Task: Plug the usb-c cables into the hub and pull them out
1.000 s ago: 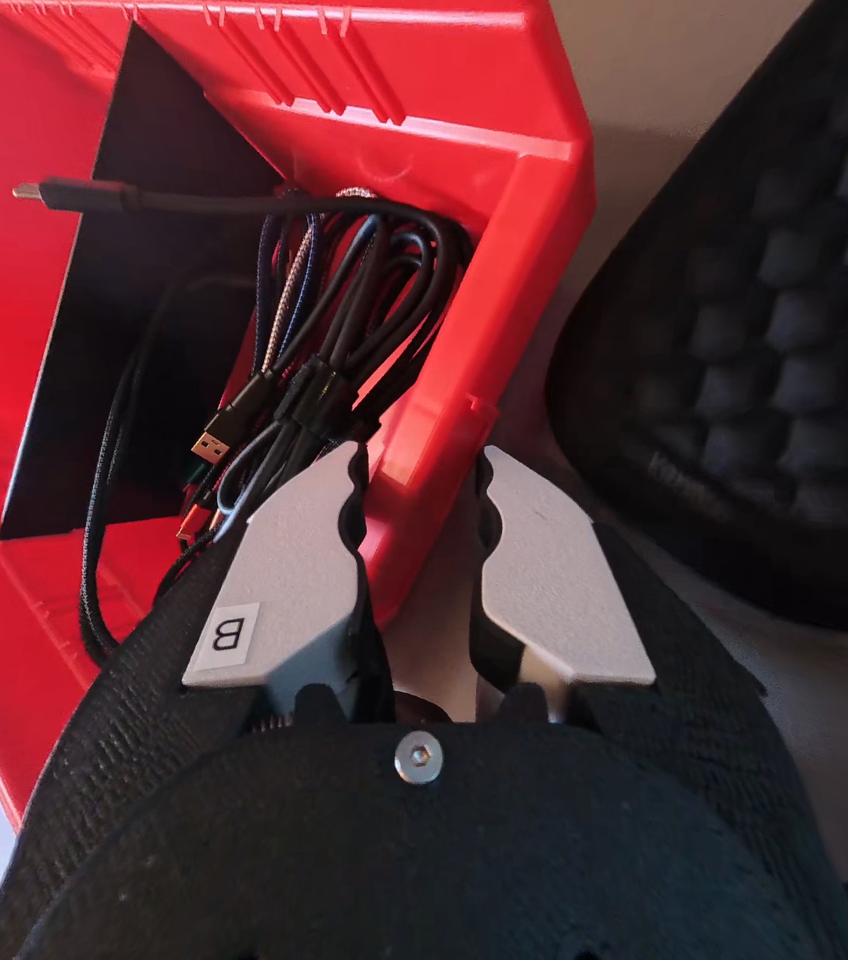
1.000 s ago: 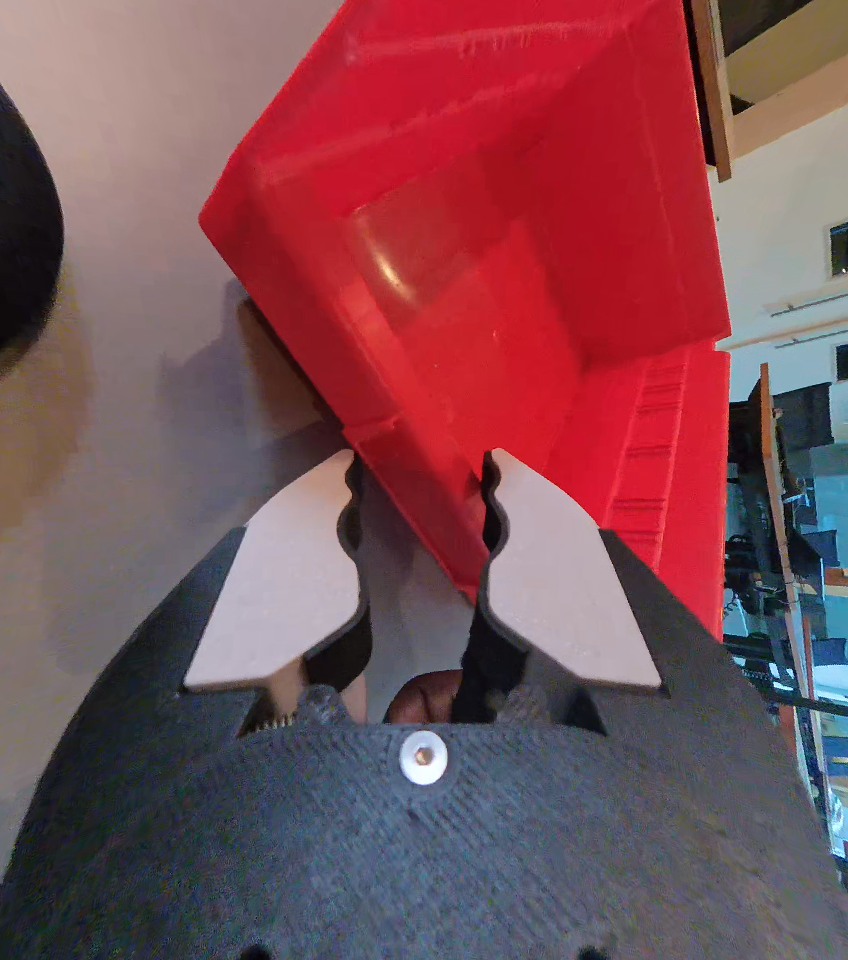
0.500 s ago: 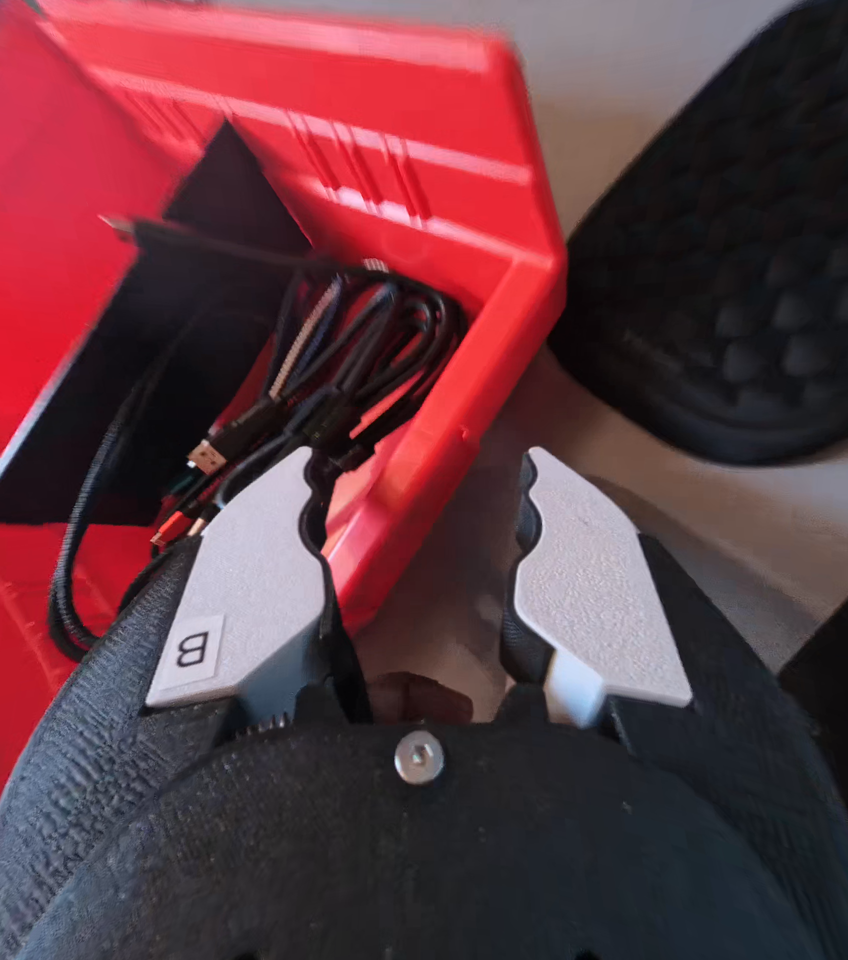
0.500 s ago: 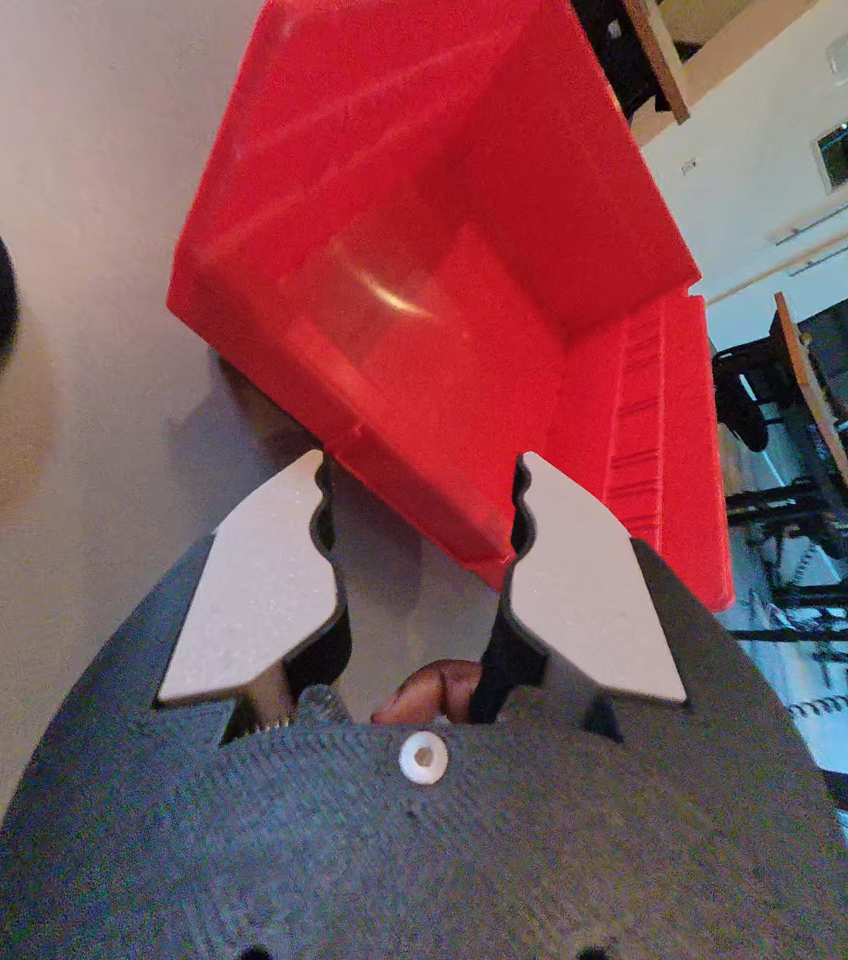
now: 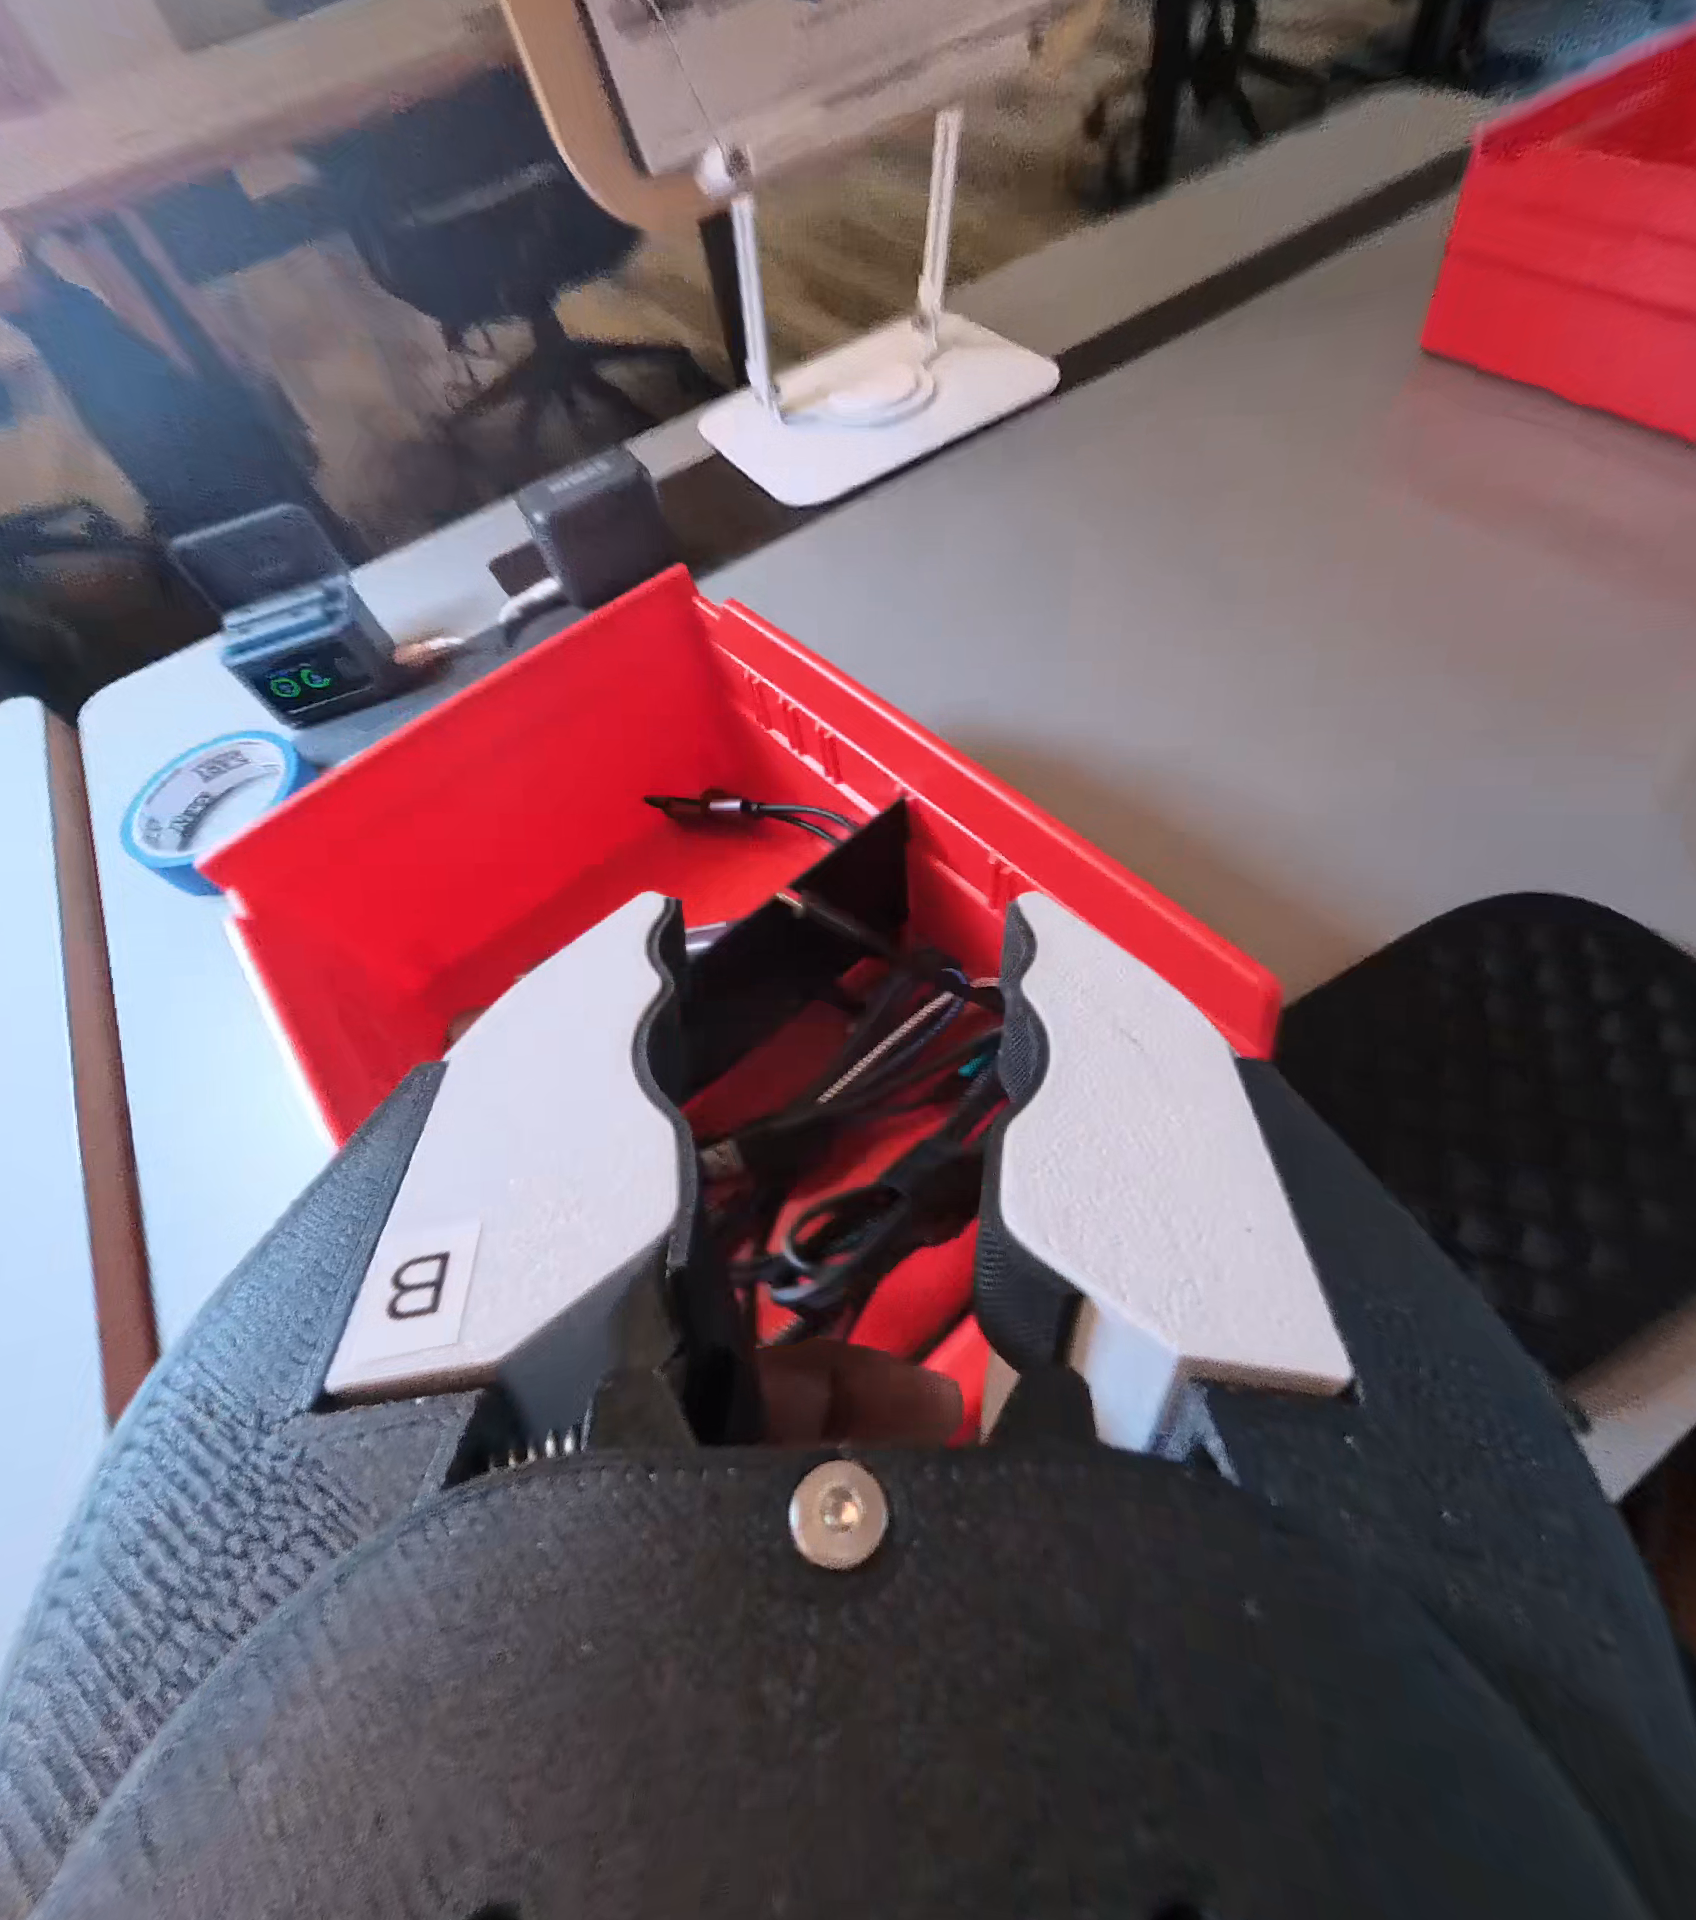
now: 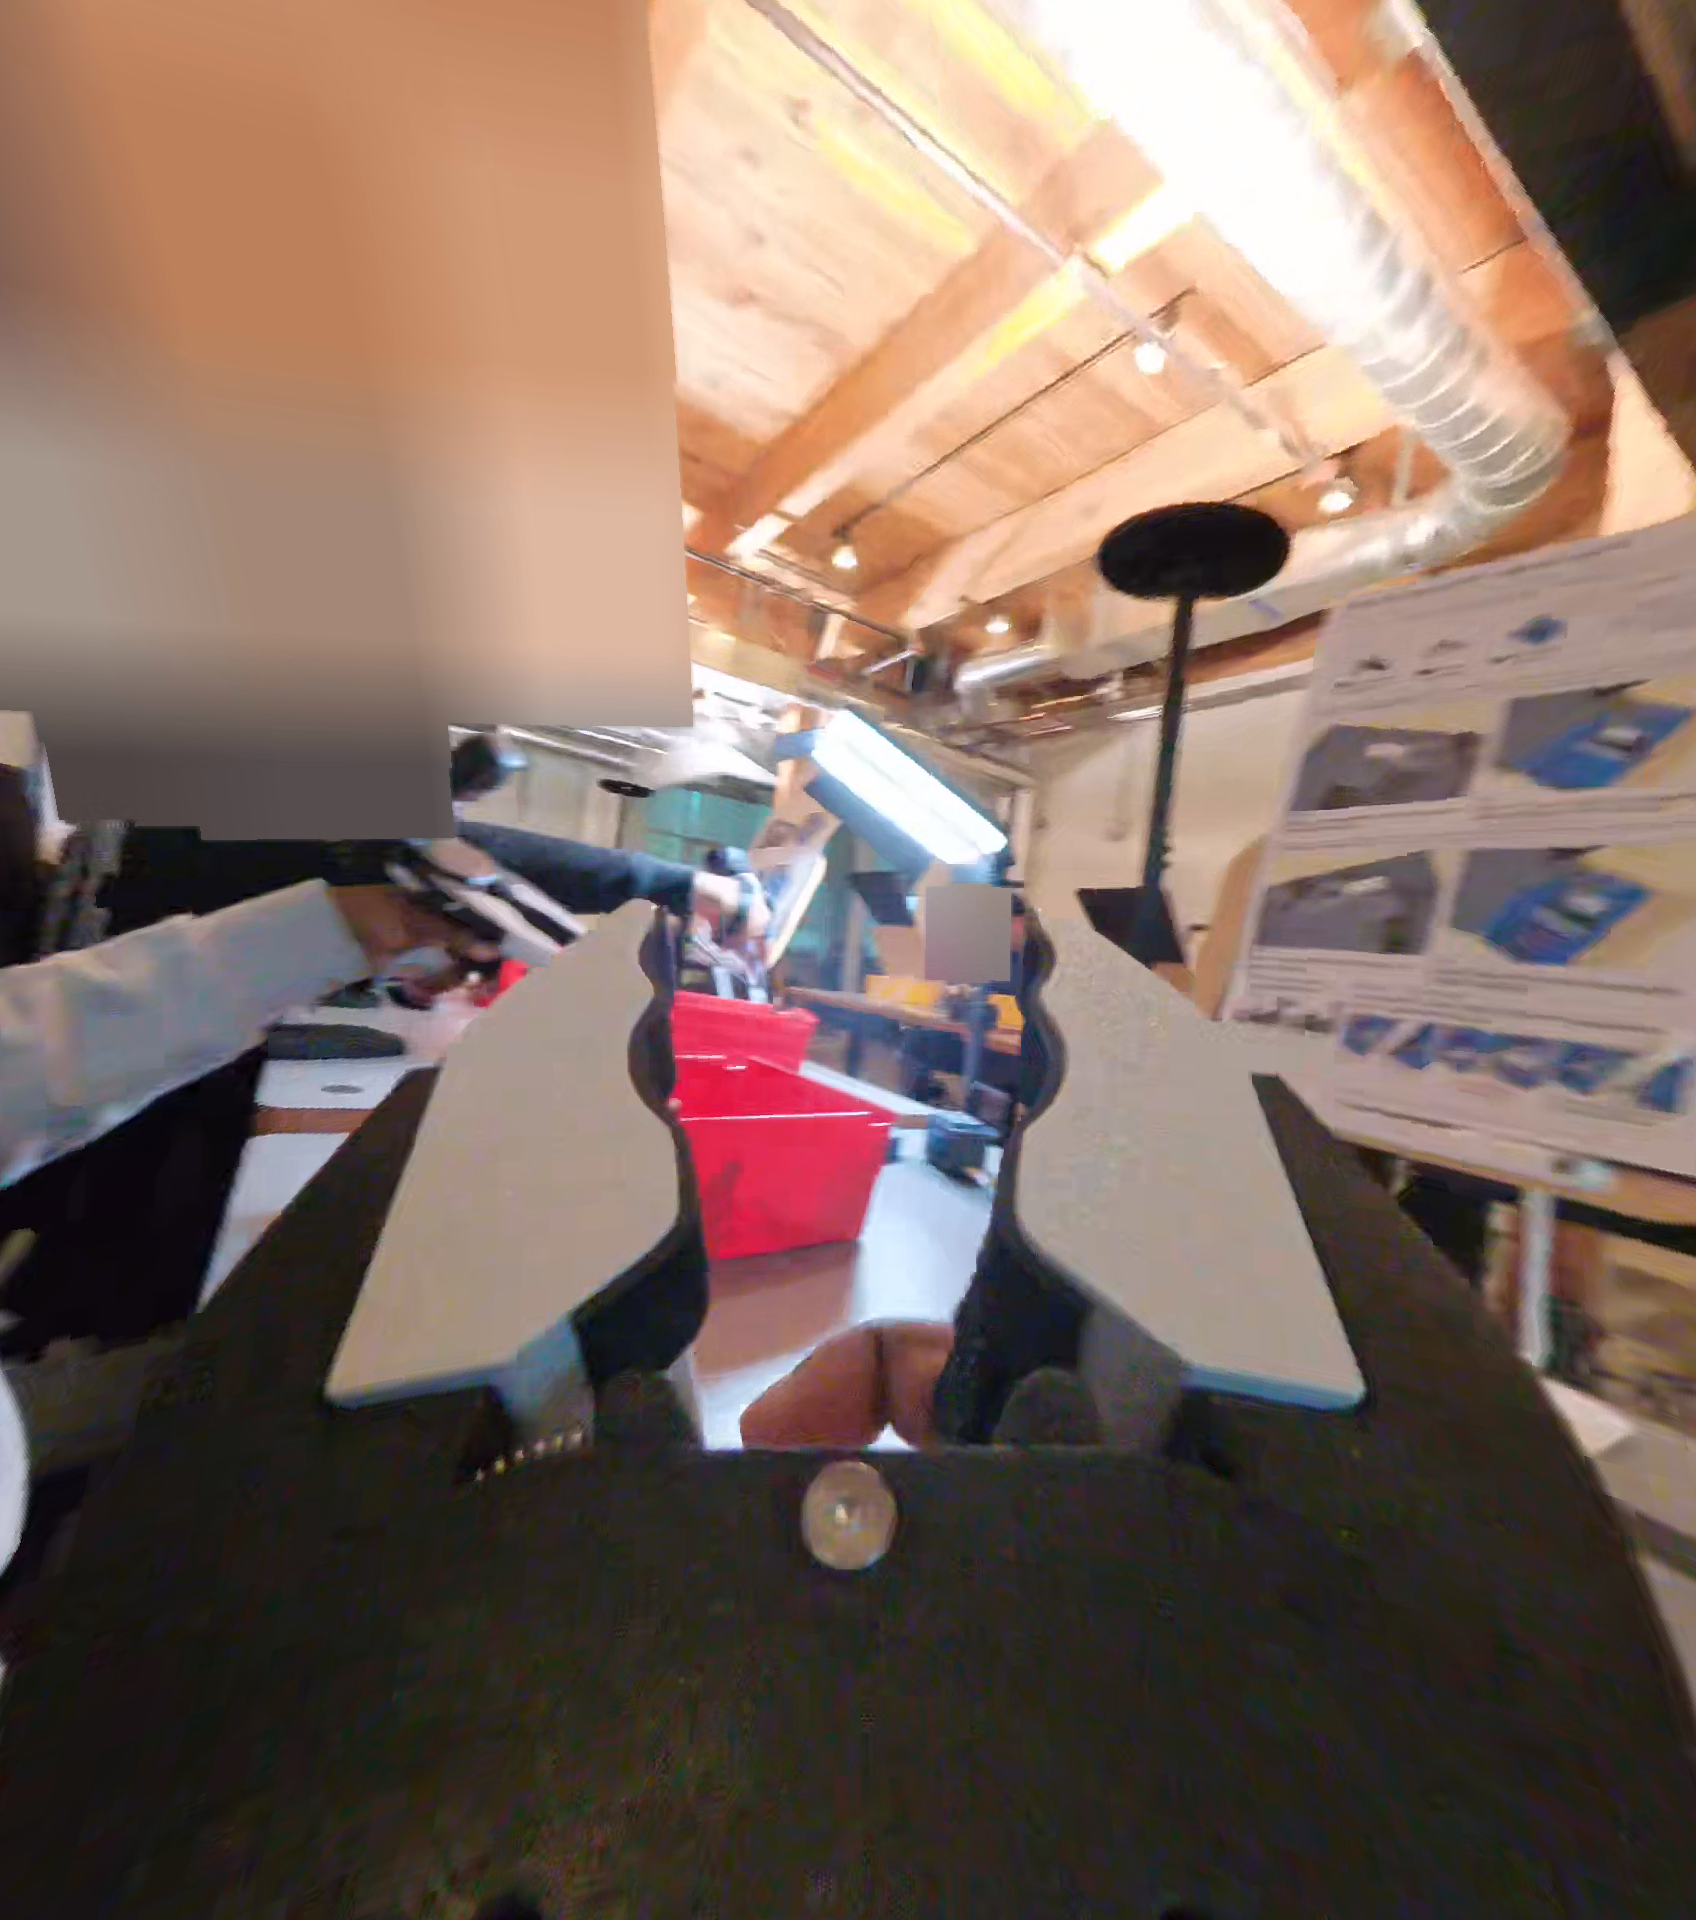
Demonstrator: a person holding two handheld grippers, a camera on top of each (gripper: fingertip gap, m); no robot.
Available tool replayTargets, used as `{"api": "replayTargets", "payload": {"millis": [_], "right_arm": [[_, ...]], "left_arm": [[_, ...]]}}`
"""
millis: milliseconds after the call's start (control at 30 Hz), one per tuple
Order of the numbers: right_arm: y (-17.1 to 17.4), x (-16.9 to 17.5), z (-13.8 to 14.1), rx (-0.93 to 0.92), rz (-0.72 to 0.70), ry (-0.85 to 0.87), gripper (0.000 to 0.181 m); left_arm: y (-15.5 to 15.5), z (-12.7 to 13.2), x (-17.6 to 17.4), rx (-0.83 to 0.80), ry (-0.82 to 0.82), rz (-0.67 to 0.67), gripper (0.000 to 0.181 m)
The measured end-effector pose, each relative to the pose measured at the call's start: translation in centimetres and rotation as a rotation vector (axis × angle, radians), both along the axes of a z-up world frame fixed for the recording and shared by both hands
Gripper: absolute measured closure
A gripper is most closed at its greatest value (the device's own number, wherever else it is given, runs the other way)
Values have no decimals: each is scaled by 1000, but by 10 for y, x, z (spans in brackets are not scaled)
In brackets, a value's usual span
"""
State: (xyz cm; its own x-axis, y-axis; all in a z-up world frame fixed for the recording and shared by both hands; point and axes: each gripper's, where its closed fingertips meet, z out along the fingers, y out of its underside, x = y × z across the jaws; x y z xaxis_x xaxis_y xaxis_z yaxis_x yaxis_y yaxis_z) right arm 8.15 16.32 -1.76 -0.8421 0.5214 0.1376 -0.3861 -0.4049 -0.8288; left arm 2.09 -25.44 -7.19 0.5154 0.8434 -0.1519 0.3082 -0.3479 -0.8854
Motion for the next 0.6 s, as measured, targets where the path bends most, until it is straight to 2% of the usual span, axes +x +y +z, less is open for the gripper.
{"api": "replayTargets", "payload": {"millis": [33,100,167,233,400,600], "right_arm": [[-14,-2,-7,-1,48,-28,118],[-36,-6,-22,-1,110,-74,118],[-50,-11,-31,-16,142,-109,119],[-59,-12,-37,20,158,-133,118],[-57,-16,-40,35,112,-125,120],[-57,-18,-42,49,91,-125,121]], "left_arm": [[-6,0,-17,-40,-47,1,125],[-31,-14,-58,-95,-217,118,131],[-39,-46,-82,-61,-523,156,127],[-51,-75,-106,-91,-695,212,125],[-71,-131,-147,-124,-925,331,117],[-76,-168,-150,-175,-1095,392,115]]}}
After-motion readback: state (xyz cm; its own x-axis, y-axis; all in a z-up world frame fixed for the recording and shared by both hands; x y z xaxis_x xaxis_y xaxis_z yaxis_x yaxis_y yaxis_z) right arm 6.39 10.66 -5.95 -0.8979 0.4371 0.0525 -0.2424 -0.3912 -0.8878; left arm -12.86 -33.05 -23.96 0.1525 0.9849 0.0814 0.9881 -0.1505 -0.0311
